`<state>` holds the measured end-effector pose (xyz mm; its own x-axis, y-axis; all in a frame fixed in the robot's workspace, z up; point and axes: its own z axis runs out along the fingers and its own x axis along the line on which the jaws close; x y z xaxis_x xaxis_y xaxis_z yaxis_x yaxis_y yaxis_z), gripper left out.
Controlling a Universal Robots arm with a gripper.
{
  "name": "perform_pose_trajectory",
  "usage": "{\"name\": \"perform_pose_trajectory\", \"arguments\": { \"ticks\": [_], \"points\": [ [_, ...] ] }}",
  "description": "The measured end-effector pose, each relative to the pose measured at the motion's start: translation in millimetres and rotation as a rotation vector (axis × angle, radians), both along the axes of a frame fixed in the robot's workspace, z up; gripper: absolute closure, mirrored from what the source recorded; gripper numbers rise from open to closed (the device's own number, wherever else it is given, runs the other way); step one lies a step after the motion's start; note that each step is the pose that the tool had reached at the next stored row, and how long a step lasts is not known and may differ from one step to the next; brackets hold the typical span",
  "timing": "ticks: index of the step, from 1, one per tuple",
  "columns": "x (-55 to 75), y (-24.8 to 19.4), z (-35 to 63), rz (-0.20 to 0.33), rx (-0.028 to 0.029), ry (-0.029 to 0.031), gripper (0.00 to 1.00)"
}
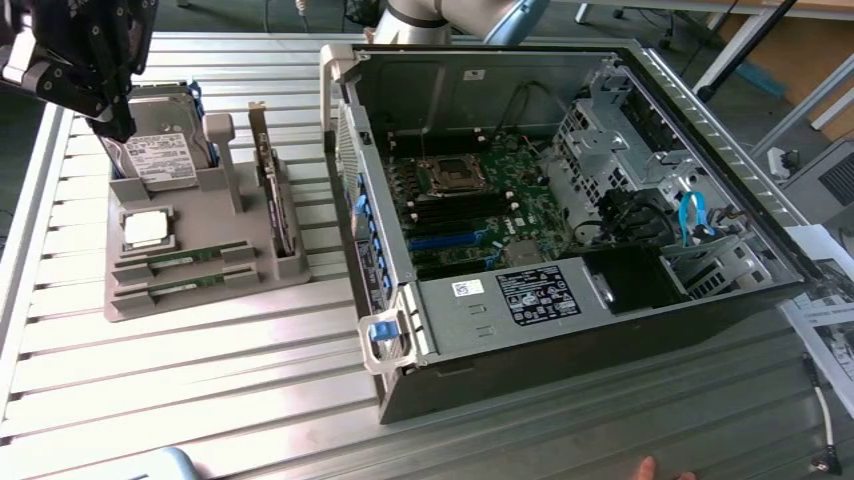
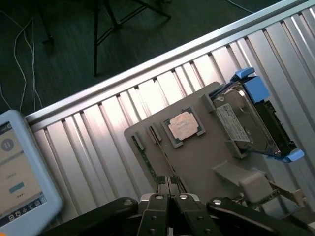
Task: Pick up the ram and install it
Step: 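Pick up the ram and move it above insertion slot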
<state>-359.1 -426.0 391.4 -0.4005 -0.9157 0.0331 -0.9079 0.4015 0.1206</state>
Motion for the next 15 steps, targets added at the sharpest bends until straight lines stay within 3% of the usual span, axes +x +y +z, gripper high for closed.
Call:
{"name": "perform_pose_trajectory", "arguments": {
  "ticks": [2,8,9,12,15],
  "points": [
    [0.1,0.0,-0.1,0.026,0.0001,-0.0103,0.89],
    [0.0,0.0,0.0,0.026,0.0,-0.0128,0.89],
    [-0.1,0.0,-0.1,0.027,0.0,-0.0168,0.89],
    [0.0,0.0,0.0,0.048,-0.0001,-0.0427,0.89],
    [0.0,0.0,-0.2,0.09,0.0009,-0.0474,0.89]
  ]
}}
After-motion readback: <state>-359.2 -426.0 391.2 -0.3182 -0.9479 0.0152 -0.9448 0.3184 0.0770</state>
